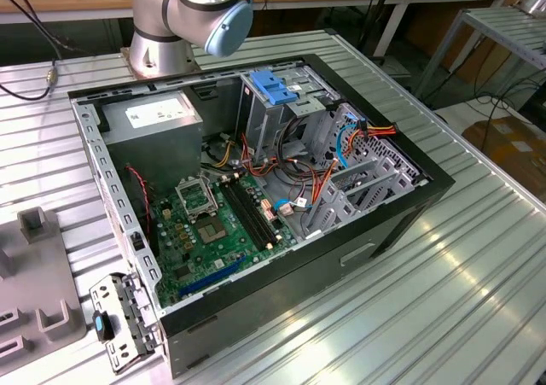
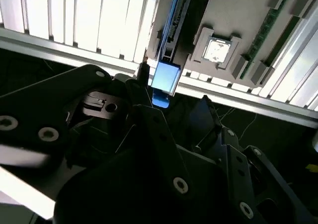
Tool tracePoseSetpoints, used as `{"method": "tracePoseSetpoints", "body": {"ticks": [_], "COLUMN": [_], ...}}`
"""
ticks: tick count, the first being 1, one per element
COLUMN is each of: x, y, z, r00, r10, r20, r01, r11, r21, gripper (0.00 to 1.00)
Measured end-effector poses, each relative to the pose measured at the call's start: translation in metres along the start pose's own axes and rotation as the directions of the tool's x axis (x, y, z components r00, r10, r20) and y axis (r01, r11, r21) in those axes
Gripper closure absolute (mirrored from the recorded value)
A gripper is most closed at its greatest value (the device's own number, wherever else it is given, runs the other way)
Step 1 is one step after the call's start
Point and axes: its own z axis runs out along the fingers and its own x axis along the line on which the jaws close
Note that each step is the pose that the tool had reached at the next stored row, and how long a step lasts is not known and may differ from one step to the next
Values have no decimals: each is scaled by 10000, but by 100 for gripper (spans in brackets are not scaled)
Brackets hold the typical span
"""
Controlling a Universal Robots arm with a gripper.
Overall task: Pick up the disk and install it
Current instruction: 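Pick up the disk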
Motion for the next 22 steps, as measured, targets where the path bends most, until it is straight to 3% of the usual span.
{"method": "tracePoseSetpoints", "body": {"ticks": [3,5,8,9,10,13,16,21,22], "x": [2,2,5,8,9,15,19,24,26], "y": [-1,0,13,23,27,45,66,81,89], "z": [21,34,51,57,64,111,217,316,335], "r00": [9985,9974,9965,9964,9961,9954,9953,9953,9953], "r10": [-551,-725,-831,-852,-879,-961,-962,-963,-963], "r20": [-11,-9,15,31,37,50,49,50,42], "r01": [551,725,831,850,877,958,960,960,961], "r11": [9985,9973,9962,9957,9953,9945,9946,9946,9948], "r21": [42,88,249,356,398,411,405,399,351], "gripper": [40,40,40,40,40,40,40,40,40]}}
